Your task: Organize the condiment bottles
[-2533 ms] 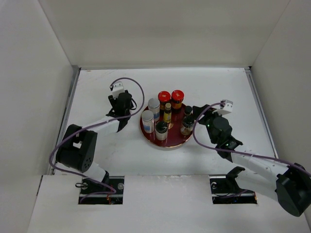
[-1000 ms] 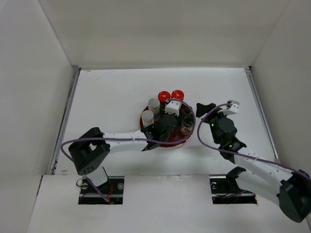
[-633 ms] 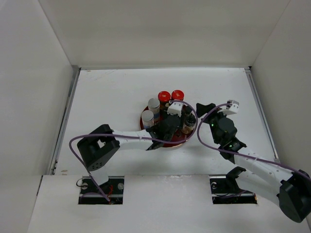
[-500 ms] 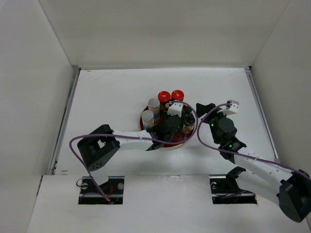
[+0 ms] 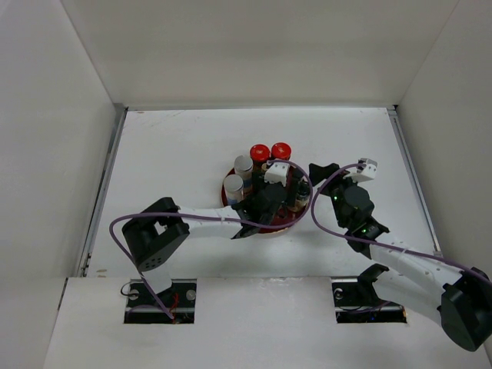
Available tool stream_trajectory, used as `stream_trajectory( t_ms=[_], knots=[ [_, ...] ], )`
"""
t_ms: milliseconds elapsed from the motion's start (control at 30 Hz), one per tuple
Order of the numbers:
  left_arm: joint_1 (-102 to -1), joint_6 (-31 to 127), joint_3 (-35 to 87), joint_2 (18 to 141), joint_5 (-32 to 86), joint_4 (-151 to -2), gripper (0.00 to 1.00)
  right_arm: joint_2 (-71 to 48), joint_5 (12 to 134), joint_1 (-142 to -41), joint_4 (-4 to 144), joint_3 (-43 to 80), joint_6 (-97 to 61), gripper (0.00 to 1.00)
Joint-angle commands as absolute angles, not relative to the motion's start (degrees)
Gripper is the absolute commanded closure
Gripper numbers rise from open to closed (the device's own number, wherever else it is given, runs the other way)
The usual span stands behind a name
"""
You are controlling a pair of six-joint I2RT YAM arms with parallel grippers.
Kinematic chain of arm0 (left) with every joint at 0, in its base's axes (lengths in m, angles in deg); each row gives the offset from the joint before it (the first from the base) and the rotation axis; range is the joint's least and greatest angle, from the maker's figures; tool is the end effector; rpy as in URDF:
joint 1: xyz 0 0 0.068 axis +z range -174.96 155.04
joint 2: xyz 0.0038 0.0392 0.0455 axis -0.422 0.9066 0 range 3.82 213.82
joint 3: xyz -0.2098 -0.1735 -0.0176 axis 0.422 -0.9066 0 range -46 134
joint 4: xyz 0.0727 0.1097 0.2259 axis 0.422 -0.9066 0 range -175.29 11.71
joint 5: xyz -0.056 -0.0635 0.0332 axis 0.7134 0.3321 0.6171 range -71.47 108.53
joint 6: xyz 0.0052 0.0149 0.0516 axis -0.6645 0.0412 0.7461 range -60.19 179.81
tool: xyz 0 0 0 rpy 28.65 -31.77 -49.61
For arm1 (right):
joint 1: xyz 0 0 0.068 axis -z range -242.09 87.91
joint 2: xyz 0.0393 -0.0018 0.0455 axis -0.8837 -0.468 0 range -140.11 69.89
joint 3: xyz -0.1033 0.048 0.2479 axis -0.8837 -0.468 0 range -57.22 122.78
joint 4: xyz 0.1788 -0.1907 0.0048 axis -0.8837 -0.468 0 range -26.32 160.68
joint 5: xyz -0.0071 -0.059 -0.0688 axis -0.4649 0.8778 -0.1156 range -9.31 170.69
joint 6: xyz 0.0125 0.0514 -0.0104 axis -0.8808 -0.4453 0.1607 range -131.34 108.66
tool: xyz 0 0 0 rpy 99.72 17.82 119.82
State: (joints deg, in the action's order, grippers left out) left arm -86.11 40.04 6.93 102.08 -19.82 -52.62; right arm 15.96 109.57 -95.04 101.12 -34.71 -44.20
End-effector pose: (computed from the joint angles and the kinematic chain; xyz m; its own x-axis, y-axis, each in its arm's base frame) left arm 0.1974 -0.3124 0.2085 -0.2898 -0.0237 -0.9568 0.3262 0.9374 -0.1220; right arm 0.1856 0.0998 0.2486 -0.0507 0.5333 -0.8444 -0.0517 0.8429 0.5355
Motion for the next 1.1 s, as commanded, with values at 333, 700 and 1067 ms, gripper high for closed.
stream_trajectory(
  t_ms=[333, 700, 1067],
  knots=[
    [-87.93, 43.28, 6.56, 90.23, -19.17, -44.81, 0.0, 16.28, 109.17, -94.74, 103.47, -34.19, -44.91, 0.19],
    [-82.5, 49.1, 5.08, 79.95, -18.73, -37.86, 0.0, 17.42, 113.03, -94.83, 103.47, -34.8, -44.12, 0.0],
    [-63.61, 28.81, -17.78, 57.35, -34.29, -62.07, 0.0, 12.15, 115.23, -94.92, 100.57, -31.73, -43.24, 0.0]
  ],
)
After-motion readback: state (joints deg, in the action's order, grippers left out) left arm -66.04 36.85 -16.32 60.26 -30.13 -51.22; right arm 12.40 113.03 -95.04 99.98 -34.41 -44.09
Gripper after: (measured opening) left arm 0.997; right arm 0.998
